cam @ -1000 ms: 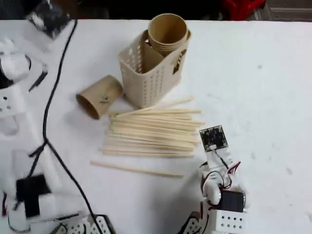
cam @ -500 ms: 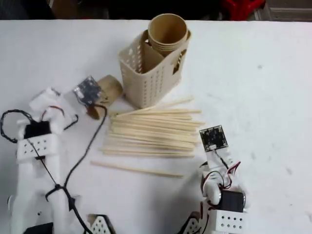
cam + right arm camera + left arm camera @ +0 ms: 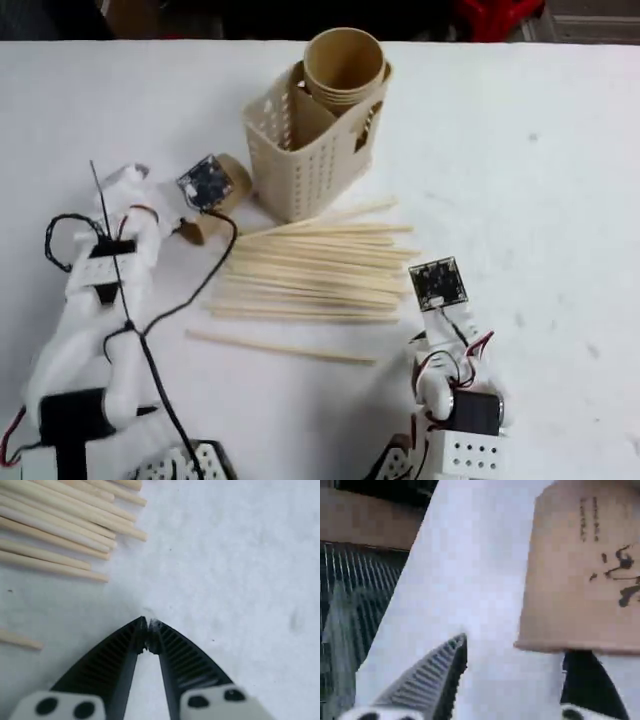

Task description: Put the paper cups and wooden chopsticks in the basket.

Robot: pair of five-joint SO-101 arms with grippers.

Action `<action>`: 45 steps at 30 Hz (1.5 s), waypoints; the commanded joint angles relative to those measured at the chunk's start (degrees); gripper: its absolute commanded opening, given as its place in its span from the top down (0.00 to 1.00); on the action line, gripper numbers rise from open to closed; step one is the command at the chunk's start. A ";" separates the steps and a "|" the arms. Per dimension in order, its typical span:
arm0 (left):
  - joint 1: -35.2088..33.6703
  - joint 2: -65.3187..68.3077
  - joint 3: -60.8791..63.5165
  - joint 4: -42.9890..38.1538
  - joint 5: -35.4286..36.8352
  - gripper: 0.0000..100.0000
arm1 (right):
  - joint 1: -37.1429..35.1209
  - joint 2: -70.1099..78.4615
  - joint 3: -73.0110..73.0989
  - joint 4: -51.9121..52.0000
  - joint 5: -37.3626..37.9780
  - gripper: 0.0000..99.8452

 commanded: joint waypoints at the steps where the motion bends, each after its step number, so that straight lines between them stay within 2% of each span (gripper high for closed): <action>1: 1.19 3.56 -0.35 -6.51 1.49 0.69 | 0.66 -0.40 0.44 0.13 0.35 0.98; 6: 2.07 4.70 -0.35 -8.35 7.47 0.80 | 0.66 -0.40 0.44 0.13 0.35 0.98; 12: 2.95 4.62 0.18 -6.86 8.79 0.98 | 0.57 -0.40 0.44 0.13 0.35 0.98; 21: -0.48 0.66 -0.18 -1.05 8.70 0.98 | 0.57 -0.40 0.44 0.13 0.35 0.98; 25: -2.68 -8.31 -0.35 7.74 8.70 0.98 | 0.57 -0.40 0.44 0.13 0.35 0.98; 32: -3.65 -31.25 -1.76 30.59 9.14 0.98 | 0.57 -0.40 0.44 0.13 0.35 0.98; 38: -2.95 -46.64 -16.70 48.18 17.58 0.98 | 0.57 -0.40 0.44 0.13 0.35 0.98; 41: 1.36 -47.08 -26.90 53.19 20.04 0.98 | 0.57 -0.40 0.44 0.13 0.35 0.98; 45: 10.33 -42.95 -39.47 57.32 25.23 0.98 | 0.57 -0.40 0.44 0.13 0.35 0.98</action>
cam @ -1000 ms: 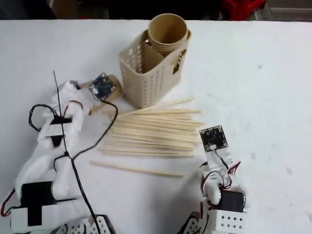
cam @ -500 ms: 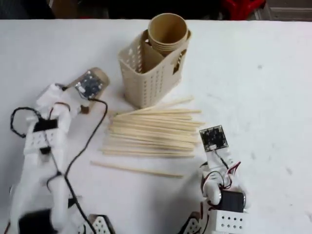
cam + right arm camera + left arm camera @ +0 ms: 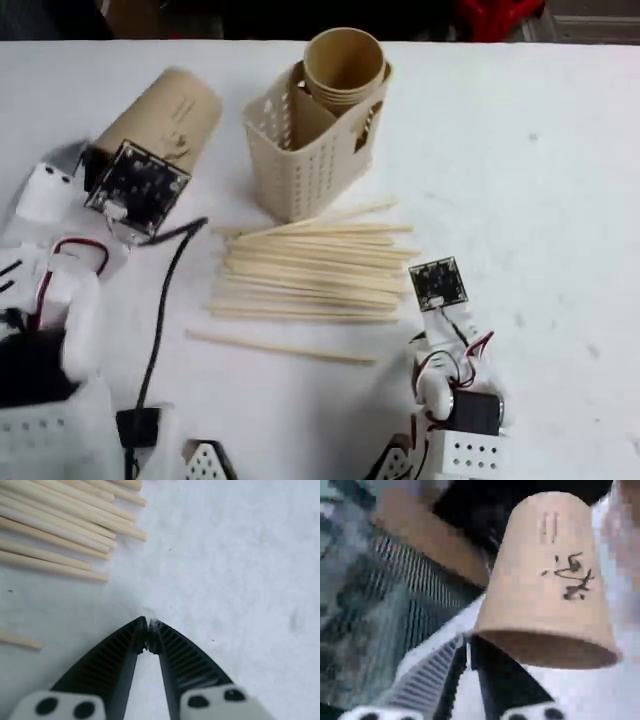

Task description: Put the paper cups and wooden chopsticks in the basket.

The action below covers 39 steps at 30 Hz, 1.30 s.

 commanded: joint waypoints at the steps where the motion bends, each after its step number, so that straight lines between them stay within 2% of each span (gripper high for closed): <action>1: 10.42 4.62 -16.18 3.25 6.86 0.98 | 0.57 -0.40 0.44 0.13 0.35 0.98; 6: 20.44 23.16 -30.51 3.08 14.33 0.98 | 0.57 -0.40 0.44 0.13 0.35 0.98; 9: 23.78 37.49 -42.64 4.48 18.90 0.98 | 0.57 -0.40 0.44 0.13 0.35 0.98; 12: 25.27 52.00 -58.73 11.78 23.38 0.98 | 0.57 -0.40 0.44 0.13 0.35 0.98; 19: 25.71 80.48 -98.46 30.42 23.91 0.98 | 0.57 -0.40 0.44 0.13 0.35 0.98; 25: 23.87 95.52 -121.05 39.47 23.82 0.98 | 0.57 -0.40 0.44 0.13 0.35 0.98; 27: 23.16 96.66 -123.52 40.70 23.82 0.98 | 0.57 -0.40 0.44 0.13 0.35 0.98; 39: 23.60 88.57 -113.14 40.88 23.65 0.97 | 0.57 -0.40 0.44 0.13 0.35 0.98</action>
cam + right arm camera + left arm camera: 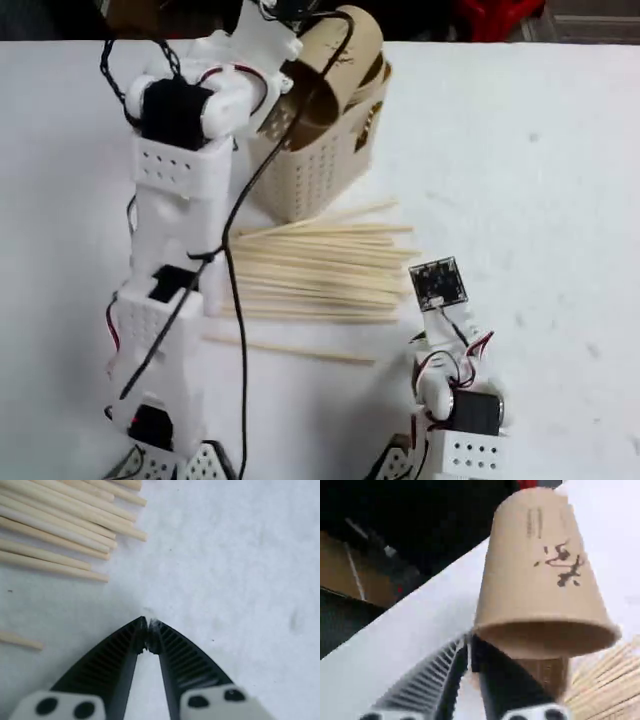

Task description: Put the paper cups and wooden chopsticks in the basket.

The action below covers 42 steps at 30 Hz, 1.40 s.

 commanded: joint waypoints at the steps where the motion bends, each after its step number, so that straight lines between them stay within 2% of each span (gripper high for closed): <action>1: -0.22 -5.49 1.32 -0.09 0.44 0.97 | 0.57 -0.40 0.44 0.13 0.35 0.98; 10: -0.04 -5.49 1.67 -5.80 0.53 0.97 | 0.57 -0.40 0.44 0.13 0.35 0.98; 18: 2.59 -5.49 1.76 -10.64 0.53 0.80 | 0.57 -0.40 0.44 0.13 0.35 0.98; 25: 2.59 -2.42 1.67 -17.05 0.79 0.81 | 0.66 -0.40 0.44 0.13 0.35 0.98; 35: 2.42 -0.40 1.85 -17.41 3.69 0.81 | 0.57 -0.40 0.44 0.13 0.35 0.98; 42: 2.33 10.33 2.73 -17.14 3.69 0.81 | 0.57 -0.40 0.44 0.13 0.35 0.98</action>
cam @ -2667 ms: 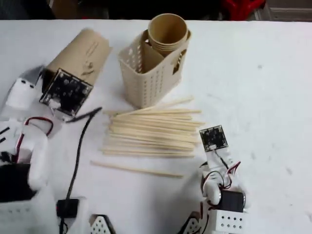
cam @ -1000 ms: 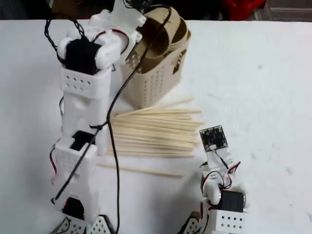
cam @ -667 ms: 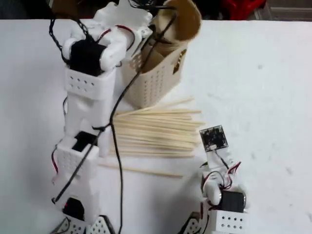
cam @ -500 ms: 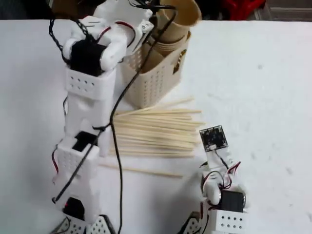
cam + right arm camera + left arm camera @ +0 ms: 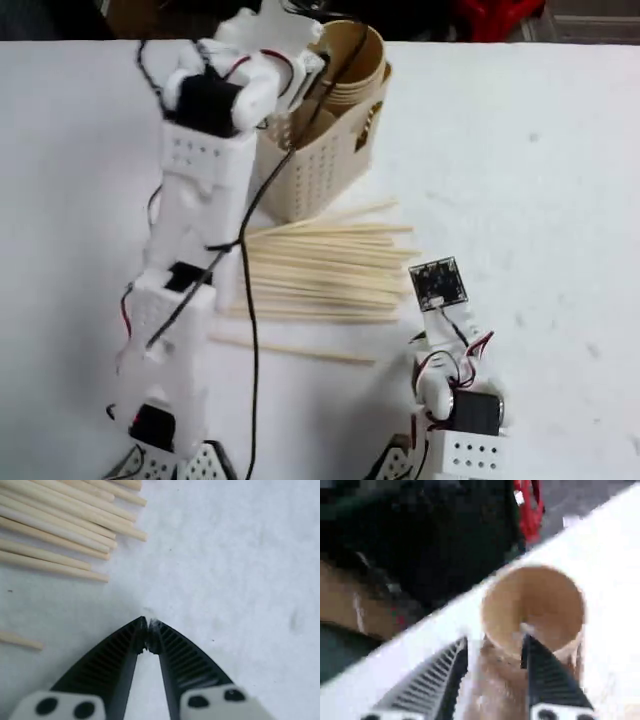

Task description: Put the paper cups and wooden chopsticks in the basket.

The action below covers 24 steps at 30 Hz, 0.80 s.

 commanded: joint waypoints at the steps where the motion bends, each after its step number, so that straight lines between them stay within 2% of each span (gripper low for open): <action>1: 0.31 5.85 -0.44 -1.67 0.79 0.81 | 0.57 -0.40 0.44 0.13 0.35 0.98; 5: 0.31 8.92 -0.53 -1.76 0.70 0.81 | 0.57 -0.40 0.44 0.13 0.35 0.98; 10: -1.01 2.86 -4.66 0.09 1.14 0.81 | 0.57 -0.40 0.44 0.13 0.35 0.98; 14: -2.86 -5.14 -12.04 10.20 0.79 0.81 | 0.57 -0.40 0.44 0.13 0.35 0.98; 16: -4.26 -10.42 -11.96 15.82 0.97 0.81 | 0.57 -0.40 0.44 0.13 0.35 0.98; 21: -11.74 -25.80 1.76 16.53 3.34 0.81 | 0.57 -0.40 0.44 0.13 0.35 0.98; 24: -16.22 -37.49 20.04 16.53 4.40 0.81 | 0.57 -0.40 0.44 0.13 0.35 0.98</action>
